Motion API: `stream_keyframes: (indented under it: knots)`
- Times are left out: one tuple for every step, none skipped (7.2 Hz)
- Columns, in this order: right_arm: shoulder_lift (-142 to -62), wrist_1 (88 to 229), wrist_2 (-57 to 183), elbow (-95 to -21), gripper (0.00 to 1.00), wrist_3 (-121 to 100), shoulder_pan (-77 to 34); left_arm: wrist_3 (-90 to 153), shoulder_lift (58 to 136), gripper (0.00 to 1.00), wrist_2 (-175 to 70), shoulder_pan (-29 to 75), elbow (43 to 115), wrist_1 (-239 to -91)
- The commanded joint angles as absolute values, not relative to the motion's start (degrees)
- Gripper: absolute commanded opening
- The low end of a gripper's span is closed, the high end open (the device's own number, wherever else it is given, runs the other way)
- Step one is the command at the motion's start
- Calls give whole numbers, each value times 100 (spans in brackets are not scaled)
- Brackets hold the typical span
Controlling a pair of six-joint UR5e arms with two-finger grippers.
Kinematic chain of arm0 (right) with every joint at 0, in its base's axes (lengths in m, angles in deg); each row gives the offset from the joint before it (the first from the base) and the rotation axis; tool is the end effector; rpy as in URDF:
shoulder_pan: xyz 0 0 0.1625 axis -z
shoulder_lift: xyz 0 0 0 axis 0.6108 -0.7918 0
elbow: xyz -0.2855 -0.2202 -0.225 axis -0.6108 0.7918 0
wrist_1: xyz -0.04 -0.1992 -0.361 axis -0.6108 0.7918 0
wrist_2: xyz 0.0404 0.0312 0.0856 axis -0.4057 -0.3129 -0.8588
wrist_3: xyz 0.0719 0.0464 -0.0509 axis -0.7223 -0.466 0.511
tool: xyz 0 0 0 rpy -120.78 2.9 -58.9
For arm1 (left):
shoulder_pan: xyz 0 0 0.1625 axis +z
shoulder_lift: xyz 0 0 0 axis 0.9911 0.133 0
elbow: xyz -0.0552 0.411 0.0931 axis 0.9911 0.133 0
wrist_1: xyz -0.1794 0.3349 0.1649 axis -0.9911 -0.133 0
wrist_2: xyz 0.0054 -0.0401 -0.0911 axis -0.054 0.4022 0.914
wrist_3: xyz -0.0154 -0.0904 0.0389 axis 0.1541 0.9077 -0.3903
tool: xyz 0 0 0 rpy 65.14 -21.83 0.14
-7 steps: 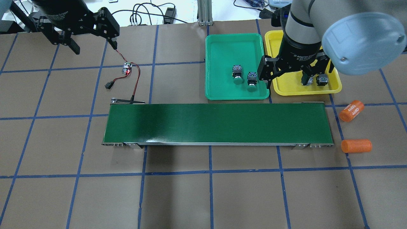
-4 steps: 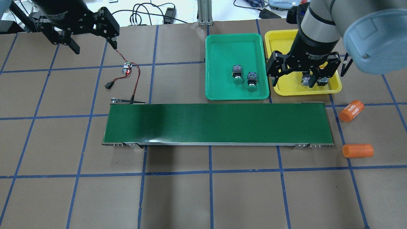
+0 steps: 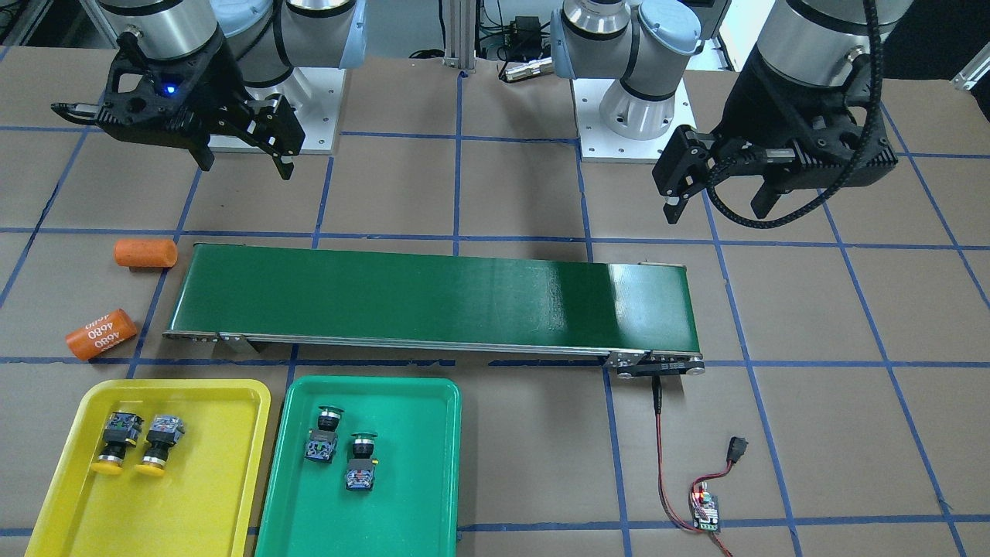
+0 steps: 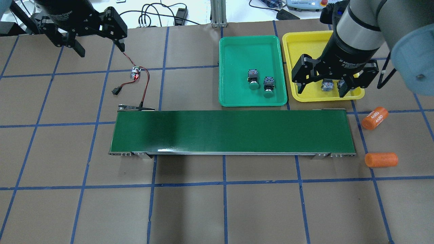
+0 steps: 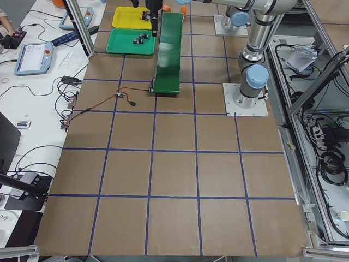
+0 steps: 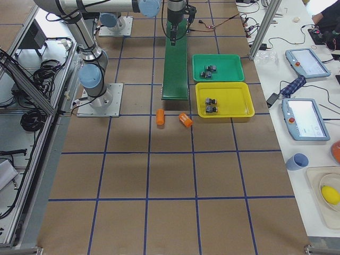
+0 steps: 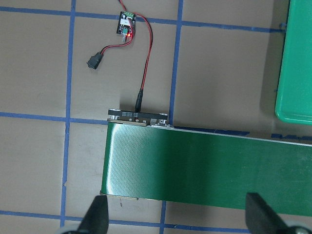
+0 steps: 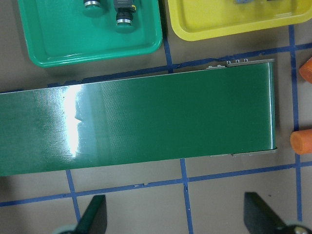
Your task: Sort buttons by color to trays
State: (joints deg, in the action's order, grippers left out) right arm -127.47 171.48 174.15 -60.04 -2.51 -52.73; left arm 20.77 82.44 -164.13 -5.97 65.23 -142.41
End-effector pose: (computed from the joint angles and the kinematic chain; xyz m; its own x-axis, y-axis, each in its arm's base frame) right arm 0.1392 -0.4497 0.4886 -0.9899 0.1388 -0.0288 0.1386 0.9903 0.0091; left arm -0.1176 -0.5363 0.5441 -0.9953 -0.0965 0.0045 -0.0966 0.9930 -0.0672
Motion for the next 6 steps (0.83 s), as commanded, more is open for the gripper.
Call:
stream_keyframes:
  knots:
    - [-12777,17034,17507,-6008,100,-225,-5262,2077,8244,100,-16413,-597,6522,-14241]
    - [-12777,17008,17507,-6017,100,-216,-5271,2077,8252,100,-16413,-597,6531,-14241]
    - [-12777,16886,17516,-6017,100,-207,-5253,2077,8252,100,-16413,-597,6522,-14241]
    - [-12777,16885,17507,-6017,100,-207,-5253,2077,8244,100,-16421,-597,6522,-14241]
    - [-12777,16894,17507,-6017,100,-207,-5253,2077,8252,100,-16413,-597,6522,-14241]
    - [-12786,16902,17516,-6017,100,-207,-5271,2077,8252,100,-16413,-597,6522,-14241]
